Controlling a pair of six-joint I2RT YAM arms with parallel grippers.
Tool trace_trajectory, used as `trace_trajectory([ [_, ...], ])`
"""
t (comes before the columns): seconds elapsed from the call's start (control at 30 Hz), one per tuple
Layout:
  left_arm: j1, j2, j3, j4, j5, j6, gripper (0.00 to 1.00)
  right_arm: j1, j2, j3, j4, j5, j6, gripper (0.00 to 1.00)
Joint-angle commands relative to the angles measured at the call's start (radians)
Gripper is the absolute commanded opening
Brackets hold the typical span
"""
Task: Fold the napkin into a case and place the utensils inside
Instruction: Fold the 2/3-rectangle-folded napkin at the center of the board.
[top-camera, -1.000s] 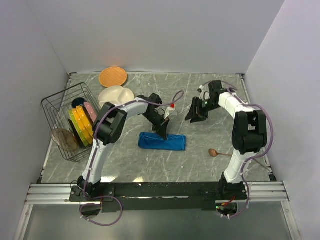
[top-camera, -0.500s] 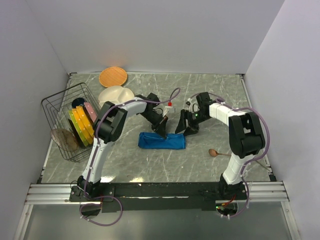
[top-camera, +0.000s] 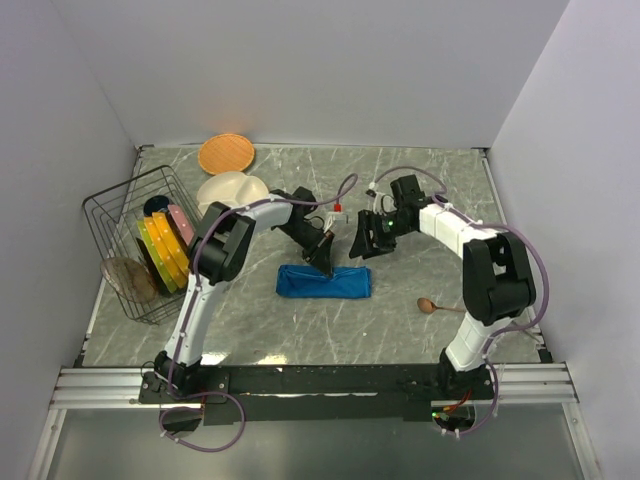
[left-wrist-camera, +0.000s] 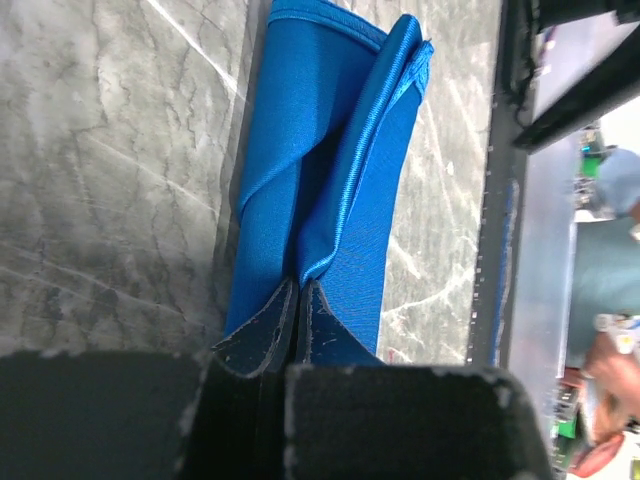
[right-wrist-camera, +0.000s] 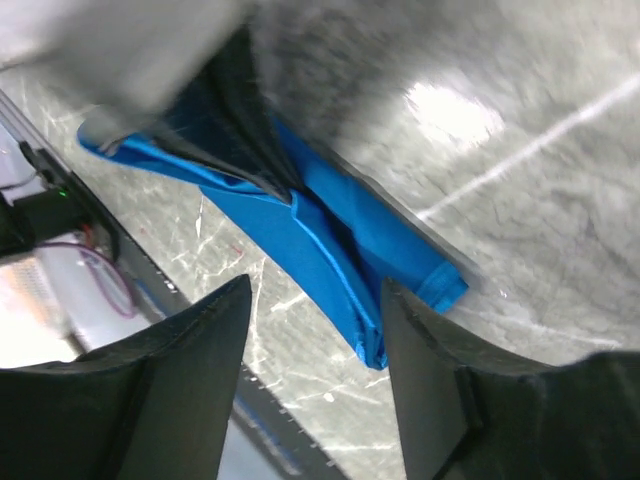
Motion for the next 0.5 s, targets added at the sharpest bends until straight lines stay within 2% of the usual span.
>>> trace_trajectory([
  [0.0,0.016,0.064,0.042,-0.027,0.001,0.014,0.01,0.02,-0.086,0.0,0.065,0.025,-0.088,0.58],
  [0.07,0.025,0.077,0.05,-0.042,0.004,0.013,0.01,0.009,-0.132,-0.049,0.088,0.033,-0.116,0.57],
  [0.2,0.033,0.11,0.084,-0.071,0.01,0.017,0.01,0.012,-0.278,-0.124,0.145,0.065,-0.272,0.57],
  [0.47,0.037,0.162,0.131,-0.12,0.017,0.029,0.01,0.182,-0.228,-0.052,0.099,0.261,-0.545,0.57],
])
